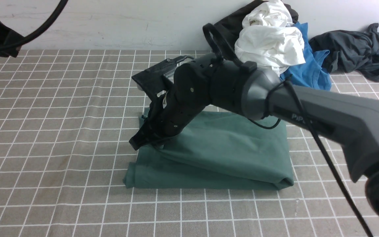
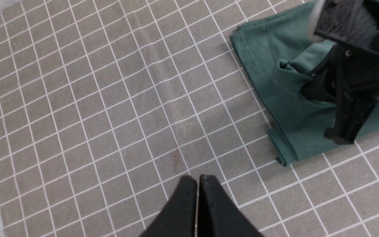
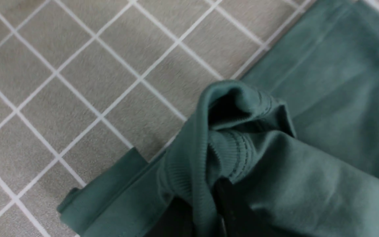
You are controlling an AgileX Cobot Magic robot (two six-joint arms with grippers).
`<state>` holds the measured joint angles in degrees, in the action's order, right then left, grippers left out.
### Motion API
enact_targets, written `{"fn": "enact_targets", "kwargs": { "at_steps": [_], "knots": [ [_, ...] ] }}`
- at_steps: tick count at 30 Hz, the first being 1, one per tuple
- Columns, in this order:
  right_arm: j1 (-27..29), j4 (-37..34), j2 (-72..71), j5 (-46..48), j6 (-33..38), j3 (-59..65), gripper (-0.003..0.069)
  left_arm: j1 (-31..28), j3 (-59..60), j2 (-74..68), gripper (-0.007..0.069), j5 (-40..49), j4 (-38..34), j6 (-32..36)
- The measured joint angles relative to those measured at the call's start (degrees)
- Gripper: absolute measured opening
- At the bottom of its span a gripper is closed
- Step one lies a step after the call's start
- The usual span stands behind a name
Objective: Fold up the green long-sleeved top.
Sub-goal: Use the right arm to drag the right edge of the fabric to the left and folds it over the left edge
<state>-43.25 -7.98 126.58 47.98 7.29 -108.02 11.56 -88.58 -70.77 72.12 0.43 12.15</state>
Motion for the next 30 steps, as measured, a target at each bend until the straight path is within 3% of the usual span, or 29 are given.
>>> {"fn": "enact_targets", "kwargs": {
  "at_steps": [6, 7, 8, 12, 14, 18, 22, 26, 30],
  "knots": [
    [0.05, -4.06, -0.37, 8.53, 3.13, -3.21, 0.0374, 0.00, 0.19, 0.00, -0.0008, 0.00, -0.43, 0.00],
    [0.05, -4.00, -0.63, 9.82, 3.26, -3.68, 0.0384, 0.00, 0.25, 0.00, -0.0008, 0.00, -0.43, 0.00],
    [0.19, -2.77, -1.61, 14.05, 3.41, -5.05, 0.0449, 0.00, 0.98, 0.06, -0.0008, -0.09, -0.43, 0.00],
    [1.98, 5.81, -5.48, 21.74, 2.61, -6.76, 0.0535, 0.00, 6.18, 0.23, -0.0008, -4.30, -1.69, 0.00],
    [4.57, 12.41, -6.96, 22.30, 0.05, -5.98, 0.0538, 0.00, 10.86, 0.23, -0.0008, -8.59, -3.63, 0.00],
    [11.29, 16.65, -7.80, 22.41, -3.48, -1.26, 0.0512, 0.36, 18.33, -1.42, -0.0008, -18.36, -8.71, 0.73],
    [16.32, 16.14, -7.80, 21.52, -4.64, 3.86, 0.0478, 2.73, 20.67, -4.89, -0.0008, -23.56, -12.47, 3.63],
    [22.83, 11.83, -7.80, 9.14, -6.69, 12.24, 0.0431, 7.81, 20.88, -13.19, -0.0008, -33.92, -19.08, 8.74],
    [25.51, 9.44, -7.51, 2.48, -7.29, 16.36, 0.0406, 9.84, 20.61, -20.65, -0.0008, -40.71, -23.28, 12.22]
  ]
}}
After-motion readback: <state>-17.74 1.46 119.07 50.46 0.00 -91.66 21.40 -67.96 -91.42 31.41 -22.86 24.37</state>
